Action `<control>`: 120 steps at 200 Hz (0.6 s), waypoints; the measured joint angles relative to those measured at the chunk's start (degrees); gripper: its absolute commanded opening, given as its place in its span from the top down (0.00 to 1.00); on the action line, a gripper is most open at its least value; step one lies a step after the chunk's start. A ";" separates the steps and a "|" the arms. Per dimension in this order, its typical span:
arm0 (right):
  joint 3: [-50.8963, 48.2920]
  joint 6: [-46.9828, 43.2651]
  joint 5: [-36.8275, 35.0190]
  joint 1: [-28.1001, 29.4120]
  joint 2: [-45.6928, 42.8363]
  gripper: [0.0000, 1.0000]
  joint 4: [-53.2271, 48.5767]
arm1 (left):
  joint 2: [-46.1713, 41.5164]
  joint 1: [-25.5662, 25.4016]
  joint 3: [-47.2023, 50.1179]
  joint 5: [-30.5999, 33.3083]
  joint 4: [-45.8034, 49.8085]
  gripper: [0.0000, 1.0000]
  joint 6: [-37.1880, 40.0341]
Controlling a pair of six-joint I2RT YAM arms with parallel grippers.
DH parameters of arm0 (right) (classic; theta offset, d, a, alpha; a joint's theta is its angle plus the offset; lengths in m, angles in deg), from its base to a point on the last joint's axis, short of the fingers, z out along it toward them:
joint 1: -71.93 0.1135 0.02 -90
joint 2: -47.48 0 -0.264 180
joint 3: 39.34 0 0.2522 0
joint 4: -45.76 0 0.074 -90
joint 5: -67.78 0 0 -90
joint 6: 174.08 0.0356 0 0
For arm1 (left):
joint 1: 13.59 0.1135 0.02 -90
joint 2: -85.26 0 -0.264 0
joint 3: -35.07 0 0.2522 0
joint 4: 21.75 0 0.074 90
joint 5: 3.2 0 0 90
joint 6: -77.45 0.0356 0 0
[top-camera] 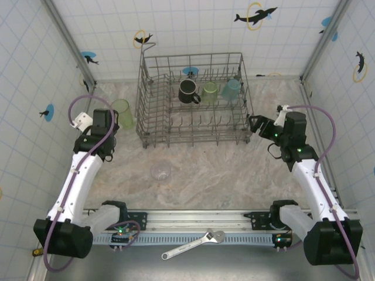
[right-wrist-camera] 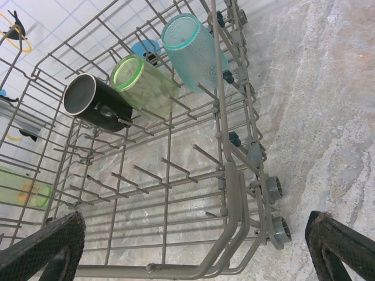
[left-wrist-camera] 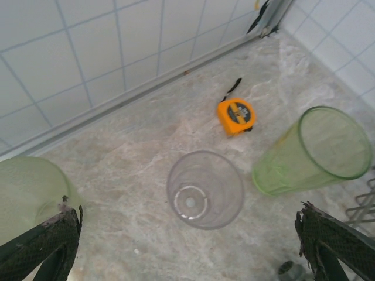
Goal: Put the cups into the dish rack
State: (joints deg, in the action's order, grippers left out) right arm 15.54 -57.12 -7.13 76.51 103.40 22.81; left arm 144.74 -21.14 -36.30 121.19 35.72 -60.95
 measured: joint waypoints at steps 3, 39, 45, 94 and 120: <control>0.02 0.02 0.04 0.02 0.09 0.00 0.09 | -0.13 0.39 0.15 -0.20 0.13 0.02 0.17; 0.02 0.31 0.15 0.59 1.29 0.00 0.63 | -1.66 5.95 2.40 -2.60 0.83 0.03 2.82; 0.00 0.33 0.17 0.66 1.33 0.00 0.70 | -1.70 6.93 2.67 -3.10 0.90 0.03 3.34; -0.59 0.52 0.39 0.74 2.27 0.00 1.81 | -1.20 14.84 3.87 -9.14 0.39 0.03 8.00; -0.61 0.70 0.70 0.85 2.95 0.00 1.79 | -0.85 18.03 4.76 -13.79 -0.90 0.03 11.06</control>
State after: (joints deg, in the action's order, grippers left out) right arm 14.93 -56.42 -6.43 77.36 106.35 24.60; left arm 143.89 -3.11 -31.53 107.40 34.82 -49.89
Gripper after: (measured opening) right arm 0.995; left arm 0.974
